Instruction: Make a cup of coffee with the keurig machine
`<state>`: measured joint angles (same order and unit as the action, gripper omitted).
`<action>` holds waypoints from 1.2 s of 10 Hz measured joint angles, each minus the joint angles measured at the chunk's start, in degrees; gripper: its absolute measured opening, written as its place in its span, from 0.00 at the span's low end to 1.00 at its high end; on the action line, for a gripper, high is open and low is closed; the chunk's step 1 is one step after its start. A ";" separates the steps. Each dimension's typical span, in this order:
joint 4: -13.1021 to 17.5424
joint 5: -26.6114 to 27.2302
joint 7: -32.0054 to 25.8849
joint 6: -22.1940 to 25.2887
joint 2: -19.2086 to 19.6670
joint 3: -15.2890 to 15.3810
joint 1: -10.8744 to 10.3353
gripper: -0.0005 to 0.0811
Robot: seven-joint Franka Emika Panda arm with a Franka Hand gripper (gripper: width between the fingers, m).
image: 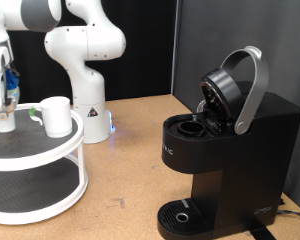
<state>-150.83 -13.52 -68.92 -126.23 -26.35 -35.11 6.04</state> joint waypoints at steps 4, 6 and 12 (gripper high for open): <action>5.99 14.41 -1.97 12.61 -0.52 -0.26 -4.10 0.53; 7.21 18.83 0.71 11.82 -0.95 1.16 -6.13 0.53; 10.49 28.22 2.65 19.90 -0.40 1.96 -9.26 0.53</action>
<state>-140.34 14.71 -66.27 -106.32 -26.75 -33.15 -3.22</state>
